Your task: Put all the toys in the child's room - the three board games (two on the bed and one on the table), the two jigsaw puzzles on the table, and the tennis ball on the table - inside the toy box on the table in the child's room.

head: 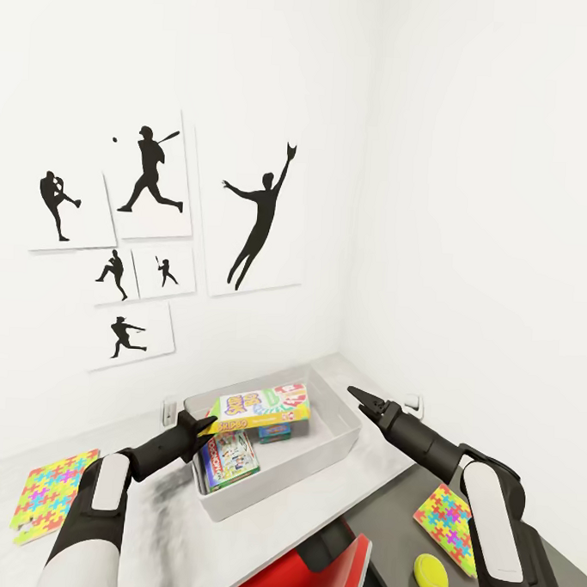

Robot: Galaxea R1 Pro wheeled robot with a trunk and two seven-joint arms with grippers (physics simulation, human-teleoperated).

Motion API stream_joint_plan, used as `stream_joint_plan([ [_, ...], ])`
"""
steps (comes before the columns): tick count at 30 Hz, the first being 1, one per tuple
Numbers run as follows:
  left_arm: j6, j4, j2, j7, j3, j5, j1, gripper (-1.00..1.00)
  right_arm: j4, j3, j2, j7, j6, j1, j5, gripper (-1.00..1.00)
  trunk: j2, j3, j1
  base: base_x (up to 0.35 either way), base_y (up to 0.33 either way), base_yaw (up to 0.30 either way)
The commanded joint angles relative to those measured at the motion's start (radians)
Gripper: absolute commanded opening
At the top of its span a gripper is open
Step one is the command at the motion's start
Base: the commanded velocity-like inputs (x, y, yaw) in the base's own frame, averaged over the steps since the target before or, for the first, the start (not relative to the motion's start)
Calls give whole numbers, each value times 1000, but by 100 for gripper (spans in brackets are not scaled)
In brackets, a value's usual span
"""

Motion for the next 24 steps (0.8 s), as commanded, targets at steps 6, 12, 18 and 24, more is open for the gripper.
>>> stream_joint_plan([
  [6, 6, 0, -1, -8, 5, -7, -1, 100, 0, -3, 1, 8, 6, -1, 6, 100, -1, -2, 0, 0, 0, 0],
  [12, 6, 0, -1, -8, 4, -8, -2, 100, 0, -3, 1, 8, 6, -1, 6, 100, -1, -2, 0, 0, 0, 0],
  [18, 9, -4, -1, -10, 4, -1, -2, 100, 0, -3, 1, 9, 6, -1, 6, 100, -1, -2, 0, 0, 0, 0],
  [24, 23, -61, -1, -10, 0, 35, -2, 100, 0, -3, 1, 9, 6, -1, 6, 100, -1, -2, 0, 0, 0, 0],
])
